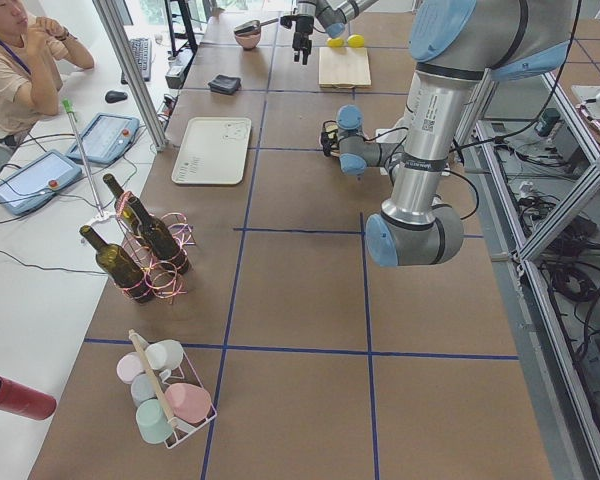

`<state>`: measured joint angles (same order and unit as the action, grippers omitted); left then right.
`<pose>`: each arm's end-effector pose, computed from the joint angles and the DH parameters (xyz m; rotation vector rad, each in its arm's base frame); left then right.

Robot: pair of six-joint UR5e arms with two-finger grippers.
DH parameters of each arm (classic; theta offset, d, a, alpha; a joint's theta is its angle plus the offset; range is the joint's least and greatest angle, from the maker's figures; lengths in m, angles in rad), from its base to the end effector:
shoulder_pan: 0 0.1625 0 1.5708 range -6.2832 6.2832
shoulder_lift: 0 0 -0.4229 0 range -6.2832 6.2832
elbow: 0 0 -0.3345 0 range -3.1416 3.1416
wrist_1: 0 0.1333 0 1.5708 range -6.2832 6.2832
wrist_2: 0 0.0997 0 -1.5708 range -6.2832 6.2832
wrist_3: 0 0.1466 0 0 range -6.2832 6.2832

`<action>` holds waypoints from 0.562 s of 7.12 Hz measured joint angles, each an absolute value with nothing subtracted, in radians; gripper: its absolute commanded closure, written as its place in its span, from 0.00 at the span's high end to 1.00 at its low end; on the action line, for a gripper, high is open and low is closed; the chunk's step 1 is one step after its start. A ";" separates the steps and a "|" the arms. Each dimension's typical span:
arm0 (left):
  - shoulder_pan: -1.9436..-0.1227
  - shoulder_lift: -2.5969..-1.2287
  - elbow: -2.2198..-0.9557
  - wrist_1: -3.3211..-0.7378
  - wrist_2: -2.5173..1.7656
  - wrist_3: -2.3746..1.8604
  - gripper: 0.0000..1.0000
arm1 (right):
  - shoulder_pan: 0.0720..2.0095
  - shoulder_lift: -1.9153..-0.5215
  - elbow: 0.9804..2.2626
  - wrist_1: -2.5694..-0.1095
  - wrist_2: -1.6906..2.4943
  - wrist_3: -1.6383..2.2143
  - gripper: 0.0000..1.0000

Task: Make sandwich and place on tray
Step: 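Grasp the white plate rim with the left gripper and lift, then carry the plate with the left gripper onto the bear tray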

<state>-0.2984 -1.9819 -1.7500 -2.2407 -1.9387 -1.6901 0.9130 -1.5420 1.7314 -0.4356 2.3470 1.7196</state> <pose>0.5571 -0.2556 0.3109 -0.2047 1.2662 -0.1271 -0.2610 -0.3878 0.4511 -0.1415 -1.3988 0.3695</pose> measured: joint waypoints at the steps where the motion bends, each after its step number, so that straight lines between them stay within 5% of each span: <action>1: -0.322 -2.000 -1.754 -2.248 -1.939 -1.762 0.00 | 0.914 -1.543 1.732 -0.435 2.347 1.720 1.00; 4: -0.428 -2.074 -1.736 -2.255 -1.939 -2.038 0.00 | 0.916 -1.569 1.743 -0.419 2.347 1.717 1.00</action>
